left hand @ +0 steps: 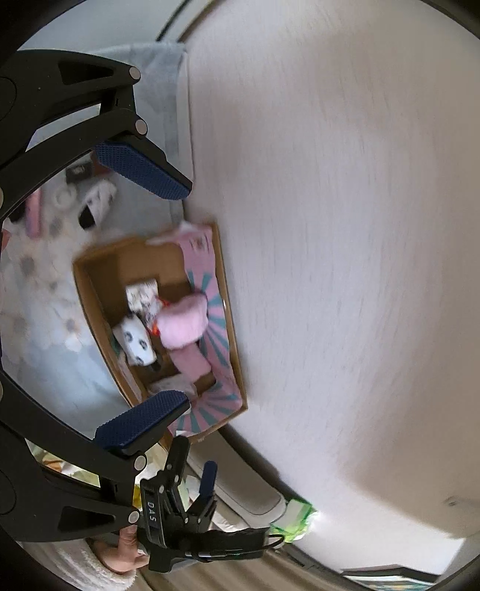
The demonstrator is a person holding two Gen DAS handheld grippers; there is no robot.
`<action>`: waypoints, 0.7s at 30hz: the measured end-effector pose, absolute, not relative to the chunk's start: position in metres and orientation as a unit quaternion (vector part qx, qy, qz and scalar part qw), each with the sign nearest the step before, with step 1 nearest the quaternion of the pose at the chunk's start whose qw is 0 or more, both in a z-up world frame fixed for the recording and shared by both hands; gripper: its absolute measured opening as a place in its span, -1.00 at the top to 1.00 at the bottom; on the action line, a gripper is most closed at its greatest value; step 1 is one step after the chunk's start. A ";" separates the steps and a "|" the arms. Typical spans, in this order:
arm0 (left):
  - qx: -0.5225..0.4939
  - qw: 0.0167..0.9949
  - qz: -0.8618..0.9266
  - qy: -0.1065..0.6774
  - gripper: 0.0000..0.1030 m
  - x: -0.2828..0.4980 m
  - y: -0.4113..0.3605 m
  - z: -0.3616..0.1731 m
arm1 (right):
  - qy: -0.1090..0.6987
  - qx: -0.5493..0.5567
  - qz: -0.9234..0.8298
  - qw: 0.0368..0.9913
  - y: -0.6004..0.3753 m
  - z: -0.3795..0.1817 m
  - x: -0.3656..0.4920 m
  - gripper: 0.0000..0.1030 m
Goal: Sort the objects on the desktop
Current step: 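Move both tools back toward the black hair claw clip on the cloth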
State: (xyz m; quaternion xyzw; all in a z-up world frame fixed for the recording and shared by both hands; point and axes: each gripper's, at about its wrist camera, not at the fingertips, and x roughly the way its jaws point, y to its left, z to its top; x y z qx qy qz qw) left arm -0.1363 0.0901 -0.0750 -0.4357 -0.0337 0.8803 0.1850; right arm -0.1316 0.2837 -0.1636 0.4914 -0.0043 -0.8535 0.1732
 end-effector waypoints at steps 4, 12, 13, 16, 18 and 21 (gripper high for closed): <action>-0.435 0.184 0.880 -0.052 -1.00 -0.127 0.056 -0.068 | 0.000 0.483 -0.853 0.198 0.265 -0.155 -0.118 -0.99; -0.447 0.161 0.878 -0.058 -1.00 -0.107 0.003 -0.061 | -0.008 0.480 -0.845 0.235 0.225 -0.143 -0.095 -1.00; -0.445 0.152 0.881 -0.052 -1.00 -0.103 -0.005 -0.060 | -0.005 0.476 -0.846 0.238 0.217 -0.140 -0.091 -1.00; -0.446 0.131 0.885 -0.039 -1.00 -0.096 -0.024 -0.057 | 0.007 0.466 -0.852 0.237 0.199 -0.134 -0.083 -1.00; -0.451 0.118 0.884 -0.041 -1.00 -0.092 -0.038 -0.058 | 0.013 0.459 -0.859 0.227 0.191 -0.132 -0.079 -1.00; -0.446 0.119 0.885 -0.057 -1.00 -0.086 -0.060 -0.058 | 0.015 0.458 -0.859 0.230 0.174 -0.134 -0.073 -1.00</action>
